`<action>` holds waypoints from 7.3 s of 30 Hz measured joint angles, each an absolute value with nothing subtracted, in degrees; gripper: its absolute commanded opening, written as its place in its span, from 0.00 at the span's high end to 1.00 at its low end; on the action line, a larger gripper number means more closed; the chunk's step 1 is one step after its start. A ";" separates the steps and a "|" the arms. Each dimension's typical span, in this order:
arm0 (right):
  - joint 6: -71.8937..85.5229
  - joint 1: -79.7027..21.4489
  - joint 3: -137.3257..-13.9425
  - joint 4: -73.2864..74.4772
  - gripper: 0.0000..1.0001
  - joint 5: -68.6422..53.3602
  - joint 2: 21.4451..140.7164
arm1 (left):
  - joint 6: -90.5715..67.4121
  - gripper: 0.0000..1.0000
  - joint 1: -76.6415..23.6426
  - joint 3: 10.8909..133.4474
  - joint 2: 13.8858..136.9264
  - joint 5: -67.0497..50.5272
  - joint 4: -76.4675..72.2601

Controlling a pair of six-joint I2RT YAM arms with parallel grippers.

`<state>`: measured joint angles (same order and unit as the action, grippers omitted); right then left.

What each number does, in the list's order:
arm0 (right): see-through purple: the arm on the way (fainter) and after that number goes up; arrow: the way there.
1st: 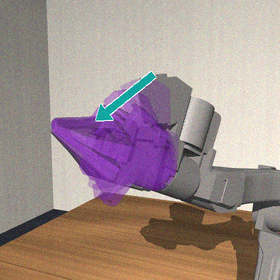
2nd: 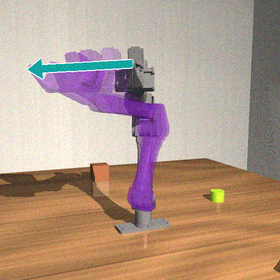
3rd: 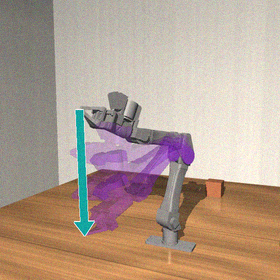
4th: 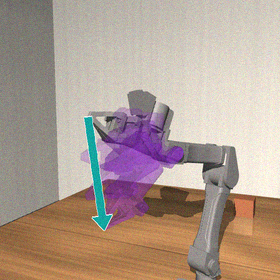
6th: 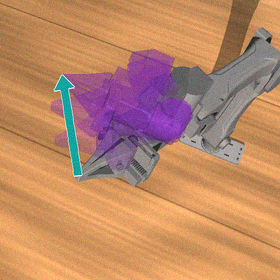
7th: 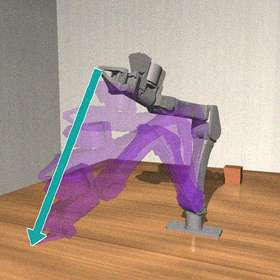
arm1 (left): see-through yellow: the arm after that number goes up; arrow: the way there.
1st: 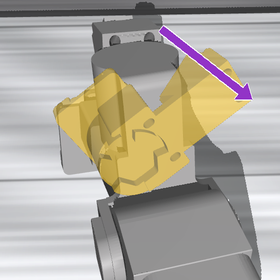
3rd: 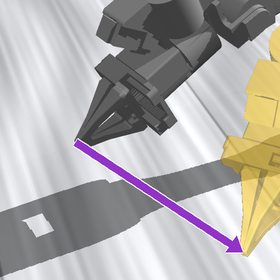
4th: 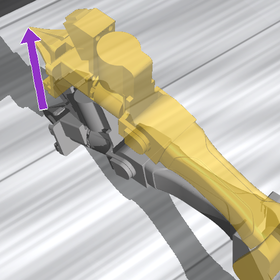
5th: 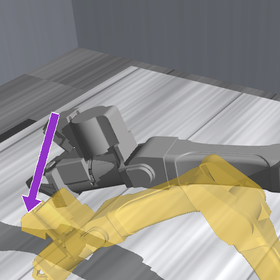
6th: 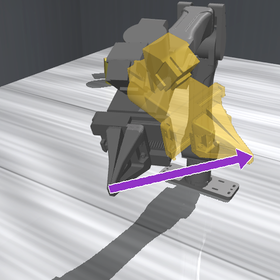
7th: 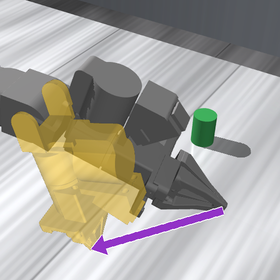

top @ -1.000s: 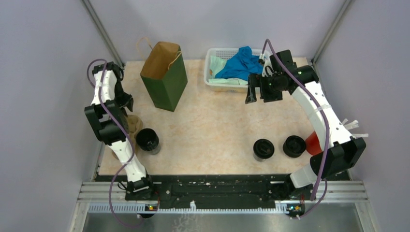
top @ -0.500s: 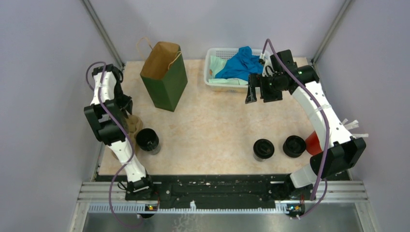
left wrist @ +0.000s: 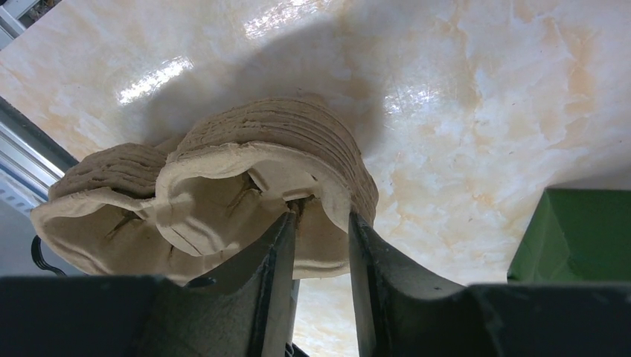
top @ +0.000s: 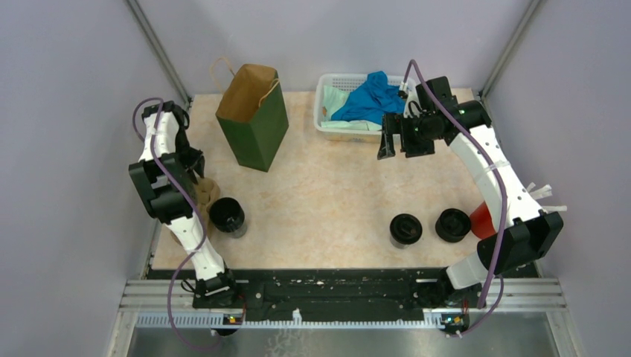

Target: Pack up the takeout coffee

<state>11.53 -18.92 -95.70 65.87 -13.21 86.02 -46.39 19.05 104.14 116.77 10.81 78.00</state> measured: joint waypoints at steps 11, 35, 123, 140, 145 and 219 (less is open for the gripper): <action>11.55 -18.92 -95.70 65.87 0.13 -13.98 86.04 | -45.50 0.50 19.09 104.16 116.73 10.31 77.89; 11.53 -18.83 -95.70 65.87 0.13 -14.63 86.06 | -46.83 0.54 20.10 102.85 116.71 8.80 75.79; 16.12 -21.04 -91.02 62.54 0.13 -22.57 74.15 | -32.32 1.00 12.47 106.43 68.51 -28.51 48.93; 28.86 -25.54 -93.67 54.24 0.18 -30.98 71.64 | -37.87 1.00 2.85 103.44 68.64 -49.63 41.89; 31.79 -36.07 -105.67 53.91 0.20 -22.63 78.70 | -41.10 1.00 -3.64 101.91 70.57 -46.46 42.78; 55.81 -30.61 -76.51 16.53 1.00 -19.40 59.72 | -66.24 0.33 -16.43 69.38 56.42 -34.44 27.40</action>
<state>55.81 -30.61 -76.51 16.53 -19.40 59.72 -66.24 -16.43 69.38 56.42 -34.44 27.40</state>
